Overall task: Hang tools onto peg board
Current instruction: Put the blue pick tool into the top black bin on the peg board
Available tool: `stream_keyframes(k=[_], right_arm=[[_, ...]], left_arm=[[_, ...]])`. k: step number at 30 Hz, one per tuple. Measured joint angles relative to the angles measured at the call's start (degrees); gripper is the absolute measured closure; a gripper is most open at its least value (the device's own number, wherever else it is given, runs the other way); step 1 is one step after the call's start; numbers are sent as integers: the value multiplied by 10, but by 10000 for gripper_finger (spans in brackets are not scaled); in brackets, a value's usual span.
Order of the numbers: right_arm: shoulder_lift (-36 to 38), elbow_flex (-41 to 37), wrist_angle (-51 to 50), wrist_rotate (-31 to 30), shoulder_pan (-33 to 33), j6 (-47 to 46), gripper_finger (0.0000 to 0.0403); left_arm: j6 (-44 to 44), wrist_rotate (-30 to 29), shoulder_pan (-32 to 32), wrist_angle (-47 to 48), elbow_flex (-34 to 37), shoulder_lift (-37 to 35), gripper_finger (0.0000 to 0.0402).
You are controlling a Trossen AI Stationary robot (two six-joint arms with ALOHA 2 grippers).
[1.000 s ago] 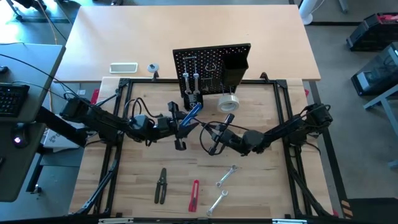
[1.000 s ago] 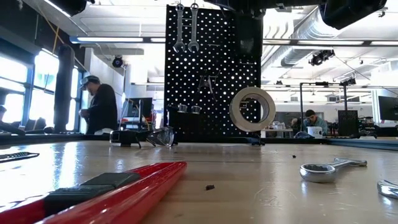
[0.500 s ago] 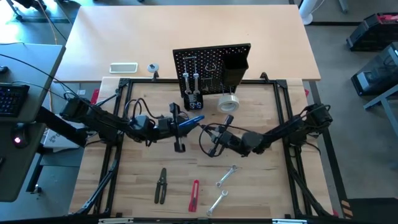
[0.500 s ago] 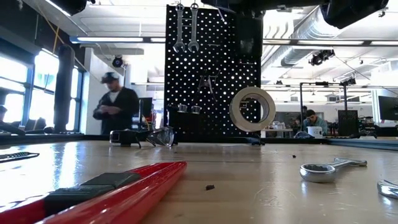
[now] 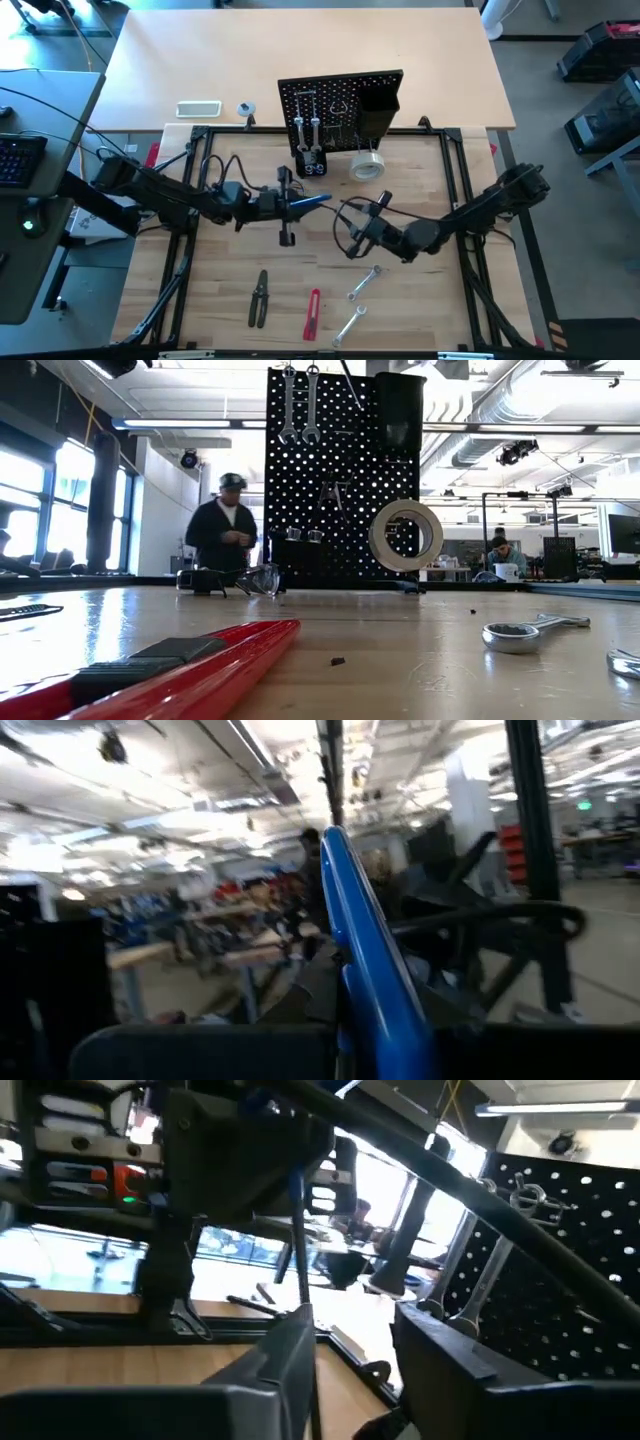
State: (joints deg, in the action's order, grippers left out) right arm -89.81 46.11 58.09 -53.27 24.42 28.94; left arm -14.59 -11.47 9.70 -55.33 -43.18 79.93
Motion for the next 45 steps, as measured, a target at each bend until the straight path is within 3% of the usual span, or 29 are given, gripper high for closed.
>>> stream_keyframes(k=[8,16,21,25,31,38,45], right_arm=[[28,0,-121,143,-28,-107,247],[27,0,-114,144,-40,-104,247],[27,0,-95,148,-42,-94,247],[27,9,-100,186,-51,-101,253],[27,59,-188,224,-68,-109,293],[27,107,-310,225,-75,-131,391],[27,109,-313,208,-75,-140,398]], left_arm=[[29,72,-15,151,-70,-4,392],[30,96,-15,268,-125,-4,392],[30,96,-15,273,-125,-4,392],[28,96,-16,273,-125,-4,392],[42,126,-26,268,-126,-4,392],[37,125,-26,277,-126,-4,392],[30,123,-27,284,-126,-4,385]])
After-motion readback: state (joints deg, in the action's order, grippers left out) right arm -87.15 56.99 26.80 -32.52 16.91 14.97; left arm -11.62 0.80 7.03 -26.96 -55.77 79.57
